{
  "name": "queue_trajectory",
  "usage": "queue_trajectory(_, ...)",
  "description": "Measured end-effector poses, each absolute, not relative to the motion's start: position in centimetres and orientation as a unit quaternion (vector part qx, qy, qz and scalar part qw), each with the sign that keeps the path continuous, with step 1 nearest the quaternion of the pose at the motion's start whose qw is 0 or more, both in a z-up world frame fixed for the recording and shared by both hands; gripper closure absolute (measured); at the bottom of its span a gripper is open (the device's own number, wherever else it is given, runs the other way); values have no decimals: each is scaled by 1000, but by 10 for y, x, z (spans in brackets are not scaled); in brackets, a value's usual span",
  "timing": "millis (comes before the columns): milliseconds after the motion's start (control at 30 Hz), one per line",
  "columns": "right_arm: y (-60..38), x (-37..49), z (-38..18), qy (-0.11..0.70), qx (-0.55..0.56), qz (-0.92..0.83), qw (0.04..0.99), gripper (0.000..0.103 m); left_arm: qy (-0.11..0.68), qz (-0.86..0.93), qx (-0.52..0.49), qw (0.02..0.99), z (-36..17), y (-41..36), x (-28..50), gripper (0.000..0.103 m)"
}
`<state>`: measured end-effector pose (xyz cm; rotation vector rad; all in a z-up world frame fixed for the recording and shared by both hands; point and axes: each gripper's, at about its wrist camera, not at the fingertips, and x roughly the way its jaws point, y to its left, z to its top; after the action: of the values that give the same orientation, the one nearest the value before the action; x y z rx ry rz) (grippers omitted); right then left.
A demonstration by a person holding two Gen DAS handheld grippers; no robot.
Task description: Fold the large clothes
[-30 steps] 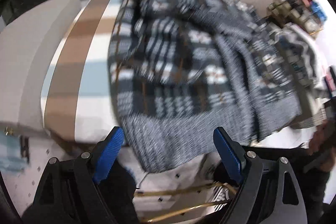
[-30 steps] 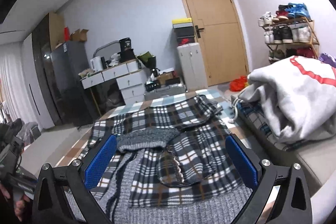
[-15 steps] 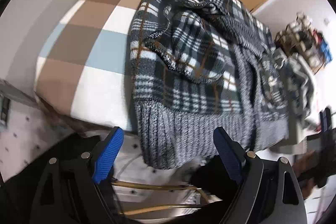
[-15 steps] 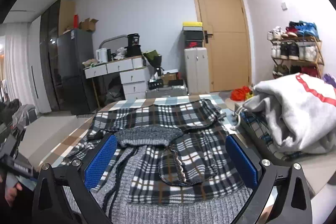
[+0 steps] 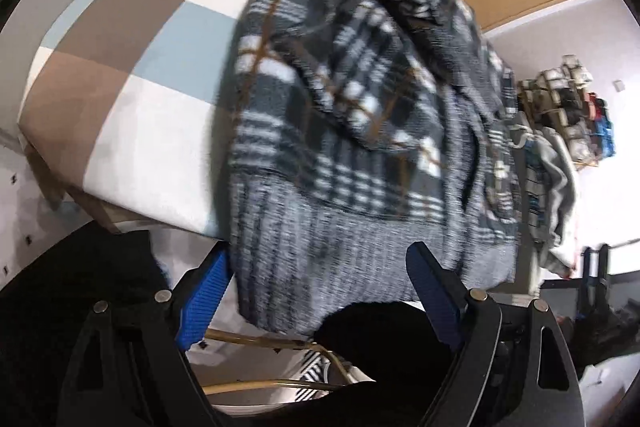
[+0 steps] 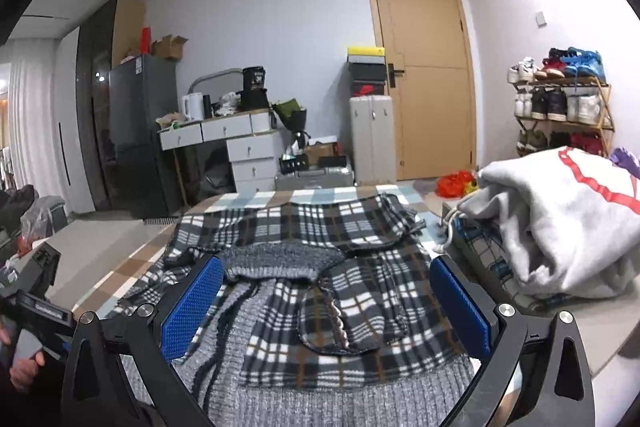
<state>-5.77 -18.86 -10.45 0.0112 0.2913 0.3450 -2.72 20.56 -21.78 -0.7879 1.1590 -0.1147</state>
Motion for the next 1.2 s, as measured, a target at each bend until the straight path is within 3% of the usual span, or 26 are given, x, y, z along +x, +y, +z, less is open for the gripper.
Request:
queue_trajectory(300,-192,-52,-107,162,23,175,971,0,454,-187,-426,760,-197,205,-25,19)
queue_trajectory(500,-194,-47,-111,184,38,183,965,0,503,-124,-414,748,-216,209,-17,19)
queue_trajectory(833,-193,-46,-113,194,40,186,962,0,506,-87,-377,771,-217,214,-26,20)
queue_trajectory(867,-193,-45,-114,198,41,185,962,0,505,-92,-376,771,-217,212,-26,22)
queue_trajectory(933,-195,-44,-114,201,44,185,961,0,507,-102,-373,770,-218,209,-26,55)
queue_trajectory(1033,-199,-43,-114,203,57,189,959,0,510,-89,-373,770,-220,207,-23,84)
queue_trajectory(1100,-202,-40,-115,210,72,196,955,0,508,-81,-363,777,-219,204,-22,97)
queue_trajectory(1200,-206,-33,-119,233,95,206,946,0,507,-87,-350,783,-215,201,-21,98)
